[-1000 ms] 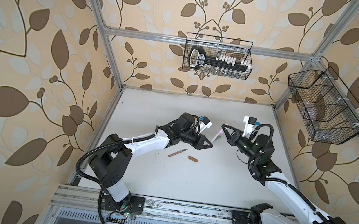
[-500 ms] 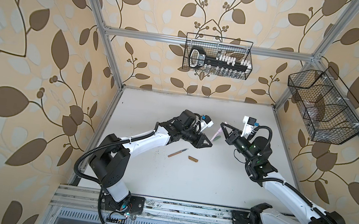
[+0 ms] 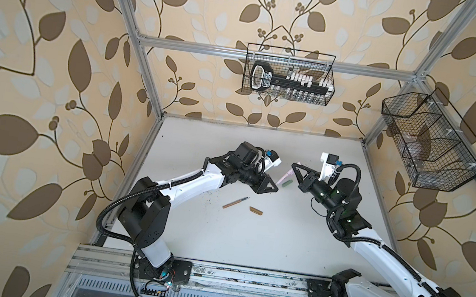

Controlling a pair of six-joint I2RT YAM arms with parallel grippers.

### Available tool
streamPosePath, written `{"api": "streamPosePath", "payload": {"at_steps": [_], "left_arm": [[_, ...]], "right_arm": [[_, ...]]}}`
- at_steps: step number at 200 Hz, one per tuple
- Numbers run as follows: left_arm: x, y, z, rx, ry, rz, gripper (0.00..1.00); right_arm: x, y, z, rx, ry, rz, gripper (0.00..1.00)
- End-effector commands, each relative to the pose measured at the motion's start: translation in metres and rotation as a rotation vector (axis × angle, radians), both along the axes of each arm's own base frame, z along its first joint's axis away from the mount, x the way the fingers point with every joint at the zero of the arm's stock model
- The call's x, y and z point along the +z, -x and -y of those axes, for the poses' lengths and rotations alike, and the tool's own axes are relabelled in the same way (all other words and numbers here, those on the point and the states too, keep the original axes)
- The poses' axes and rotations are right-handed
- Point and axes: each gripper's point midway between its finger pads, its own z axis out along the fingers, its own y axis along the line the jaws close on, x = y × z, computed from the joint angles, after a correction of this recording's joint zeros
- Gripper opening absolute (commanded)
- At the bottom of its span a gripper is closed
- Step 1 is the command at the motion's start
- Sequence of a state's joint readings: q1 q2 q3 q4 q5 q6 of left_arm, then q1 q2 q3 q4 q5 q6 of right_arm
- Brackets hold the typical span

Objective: Insert pens into pen caps
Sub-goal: Put on the pen cap to the pen, then place a pen at the middle-right of the table.

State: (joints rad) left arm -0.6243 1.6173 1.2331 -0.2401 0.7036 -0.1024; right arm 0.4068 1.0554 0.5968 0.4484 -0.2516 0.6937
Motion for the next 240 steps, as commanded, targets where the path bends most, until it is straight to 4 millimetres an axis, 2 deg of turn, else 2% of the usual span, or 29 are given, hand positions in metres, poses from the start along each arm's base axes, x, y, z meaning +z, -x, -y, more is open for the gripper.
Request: {"api": "streamPosePath", "payload": {"at_steps": [1, 32, 56, 98, 116, 138, 153, 175, 191, 195, 197, 203, 227, 240], "left_arm": [[0.205, -0.055, -0.009, 0.140, 0.415, 0.529, 0.00], [0.226, -0.053, -0.007, 0.126, 0.494, 0.544, 0.00], [0.225, -0.054, -0.004, 0.115, 0.494, 0.523, 0.00], [0.193, -0.048, -0.006, 0.124, 0.452, 0.421, 0.00], [0.173, -0.040, -0.001, 0.094, 0.429, 0.363, 0.22], [0.146, -0.039, -0.001, 0.104, 0.374, 0.275, 0.29], [0.132, -0.036, -0.004, 0.115, 0.352, 0.242, 0.45], [0.114, -0.027, -0.010, 0.124, 0.304, 0.195, 0.62], [0.100, -0.018, -0.017, 0.132, 0.265, 0.166, 0.64], [0.090, -0.017, -0.018, 0.141, 0.249, 0.150, 0.65], [0.097, -0.014, -0.022, 0.149, 0.256, 0.166, 0.67], [0.090, -0.012, -0.029, 0.179, 0.235, 0.165, 0.70], [0.051, -0.010, -0.059, 0.322, 0.071, 0.118, 0.81], [0.033, -0.016, -0.086, 0.466, -0.046, 0.101, 0.86]], "right_arm": [[-0.133, 0.082, -0.042, 0.342, 0.184, -0.448, 0.00], [-0.140, 0.084, -0.050, 0.339, 0.166, -0.456, 0.00], [-0.138, 0.080, -0.048, 0.315, 0.172, -0.444, 0.00], [-0.109, 0.045, -0.003, 0.151, 0.158, -0.409, 0.00], [-0.089, 0.032, 0.011, 0.108, 0.172, -0.372, 0.00], [-0.070, 0.018, 0.024, 0.086, 0.194, -0.346, 0.00], [-0.055, 0.009, 0.033, 0.068, 0.203, -0.324, 0.00], [-0.036, 0.001, 0.040, 0.056, 0.214, -0.288, 0.00], [-0.031, -0.002, 0.045, 0.054, 0.225, -0.292, 0.00], [-0.029, -0.003, 0.046, 0.055, 0.229, -0.289, 0.00], [-0.029, -0.002, 0.047, 0.055, 0.233, -0.293, 0.00], [-0.030, -0.003, 0.050, 0.052, 0.256, -0.303, 0.00], [-0.053, -0.003, 0.073, -0.003, 0.454, -0.419, 0.00], [-0.068, -0.002, 0.089, -0.054, 0.551, -0.494, 0.00]]}}
